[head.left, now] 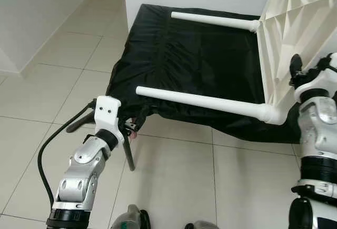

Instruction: Building children table

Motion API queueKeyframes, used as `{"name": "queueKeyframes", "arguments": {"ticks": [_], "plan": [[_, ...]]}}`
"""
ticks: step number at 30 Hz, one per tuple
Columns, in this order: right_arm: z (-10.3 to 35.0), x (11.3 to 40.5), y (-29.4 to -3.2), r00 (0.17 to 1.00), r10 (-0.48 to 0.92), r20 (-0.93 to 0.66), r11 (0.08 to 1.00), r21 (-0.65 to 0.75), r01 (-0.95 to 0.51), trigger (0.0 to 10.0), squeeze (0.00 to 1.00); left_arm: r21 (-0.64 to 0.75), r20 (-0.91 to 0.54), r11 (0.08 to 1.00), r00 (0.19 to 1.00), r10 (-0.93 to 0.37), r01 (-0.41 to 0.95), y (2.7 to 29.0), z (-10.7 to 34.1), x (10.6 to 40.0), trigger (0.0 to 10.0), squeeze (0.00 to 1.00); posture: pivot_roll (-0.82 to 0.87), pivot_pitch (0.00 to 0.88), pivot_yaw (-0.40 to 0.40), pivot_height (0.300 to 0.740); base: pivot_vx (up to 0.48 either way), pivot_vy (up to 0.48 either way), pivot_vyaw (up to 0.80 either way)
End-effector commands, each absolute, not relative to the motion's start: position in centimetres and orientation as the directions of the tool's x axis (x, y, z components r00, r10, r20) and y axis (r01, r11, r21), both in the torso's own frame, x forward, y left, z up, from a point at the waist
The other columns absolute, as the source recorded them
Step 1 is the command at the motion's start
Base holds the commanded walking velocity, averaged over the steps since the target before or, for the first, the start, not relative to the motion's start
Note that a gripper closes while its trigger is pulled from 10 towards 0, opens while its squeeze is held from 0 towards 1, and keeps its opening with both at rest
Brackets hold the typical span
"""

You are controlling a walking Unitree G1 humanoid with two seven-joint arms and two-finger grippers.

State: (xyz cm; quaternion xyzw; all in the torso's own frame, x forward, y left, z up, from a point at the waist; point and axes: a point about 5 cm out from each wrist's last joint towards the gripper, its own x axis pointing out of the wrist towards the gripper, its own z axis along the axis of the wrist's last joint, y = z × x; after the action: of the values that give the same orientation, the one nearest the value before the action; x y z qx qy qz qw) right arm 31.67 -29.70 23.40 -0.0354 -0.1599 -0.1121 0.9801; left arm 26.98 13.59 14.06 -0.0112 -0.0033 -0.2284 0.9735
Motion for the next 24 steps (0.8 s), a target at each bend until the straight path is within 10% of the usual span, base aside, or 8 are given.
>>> {"name": "queueKeyframes", "arguments": {"ticks": [1,16,17,18,19,24], "plan": [[26.2,31.1,-30.6,0.889,-0.167,0.426,0.978,-0.042,0.204,0.0,0.0,-0.03,-0.008,0.907,0.908,-0.419,0.419,13.5,13.7,26.7,10.0,0.0,-0.02,0.062,-0.019,0.74,0.0,0.0,0.0],[25.5,30.5,-34.5,0.854,-0.308,0.419,0.931,-0.051,0.36,0.0,0.0,-0.043,-0.029,0.898,0.898,-0.438,0.437,13.1,13.4,26.4,10.0,0.0,-0.02,0.057,-0.013,0.74,0.0,0.0,0.0],[25.5,30.5,-34.6,0.846,-0.326,0.421,0.923,-0.05,0.381,4.0,0.0,-0.046,-0.037,0.896,0.896,-0.443,0.441,13.0,13.4,26.3,10.0,0.0,-0.02,0.057,-0.013,0.74,0.0,0.0,0.0],[25.5,30.5,-34.6,0.846,-0.326,0.421,0.923,-0.05,0.381,4.0,0.0,-0.046,-0.037,0.896,0.896,-0.443,0.441,13.0,13.4,26.3,10.0,0.0,-0.02,0.057,-0.013,0.74,0.0,0.0,0.0],[25.5,30.5,-34.6,0.84,-0.334,0.427,0.92,-0.044,0.389,10.0,0.0,-0.05,-0.042,0.893,0.892,-0.45,0.448,12.8,13.3,26.1,10.0,0.0,-0.02,0.056,-0.013,0.74,0.0,0.0,0.0],[25.4,30.8,-34.1,0.823,-0.352,0.445,0.914,-0.027,0.406,10.0,0.0,-0.072,-0.032,0.881,0.882,-0.47,0.467,12.5,13.6,25.8,10.0,0.0,-0.01,0.052,-0.017,0.74,0.0,0.0,0.0]]}}
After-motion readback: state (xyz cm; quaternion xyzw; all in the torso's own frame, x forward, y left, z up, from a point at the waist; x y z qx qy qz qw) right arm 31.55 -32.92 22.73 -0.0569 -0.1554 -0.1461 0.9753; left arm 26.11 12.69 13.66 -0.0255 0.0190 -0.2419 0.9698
